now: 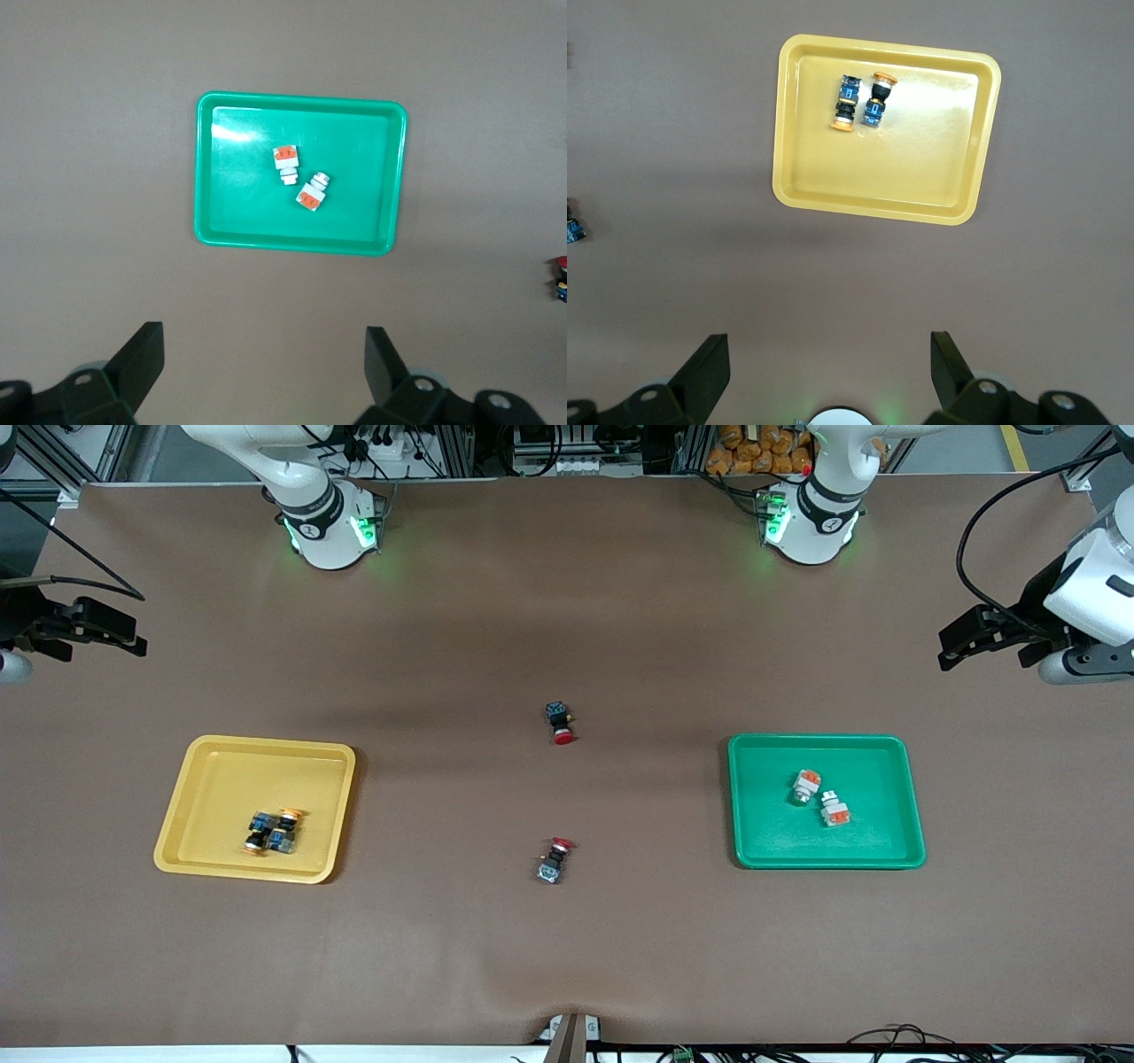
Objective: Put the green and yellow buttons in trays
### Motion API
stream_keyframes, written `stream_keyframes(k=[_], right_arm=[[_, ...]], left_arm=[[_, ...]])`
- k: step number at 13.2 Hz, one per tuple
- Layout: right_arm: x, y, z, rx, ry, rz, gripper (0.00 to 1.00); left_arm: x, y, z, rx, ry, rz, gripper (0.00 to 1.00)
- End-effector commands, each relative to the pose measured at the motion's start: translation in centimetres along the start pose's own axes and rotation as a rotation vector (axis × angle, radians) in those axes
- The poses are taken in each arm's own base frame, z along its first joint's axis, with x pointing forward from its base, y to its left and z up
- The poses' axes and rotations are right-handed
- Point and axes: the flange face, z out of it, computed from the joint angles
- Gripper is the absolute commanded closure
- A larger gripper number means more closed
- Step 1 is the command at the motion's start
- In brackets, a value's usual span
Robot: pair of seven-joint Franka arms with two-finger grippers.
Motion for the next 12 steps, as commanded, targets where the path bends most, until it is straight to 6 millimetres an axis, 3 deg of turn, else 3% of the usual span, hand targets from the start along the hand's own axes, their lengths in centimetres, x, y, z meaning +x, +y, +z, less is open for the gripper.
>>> stream_keyframes(k=[1, 5, 9, 12], right_arm=[[0.2, 0.0, -1.3, -0.017, 0.018, 0.016, 0.00], [0.2, -0.2, -1.6, -0.021, 0.026, 0.012, 0.00], [0.3, -0.4, -1.5, -0.017, 0.019, 0.010, 0.00], [0.5, -0.8, -1.2, -0.011, 0.018, 0.003, 0.00]], left_arm=[[-1.4, -0.4, -0.9, -0.012, -0.035, 0.007, 0.00], [-2.2, -1.2, -1.8, -0.010, -0.046, -0.003, 0.00], [-1.9, -2.9, -2.7, -0.005, -0.025, -0.040, 0.00], [-2.1, -2.7, -3.0, 0.002, -0.032, -0.042, 0.00]])
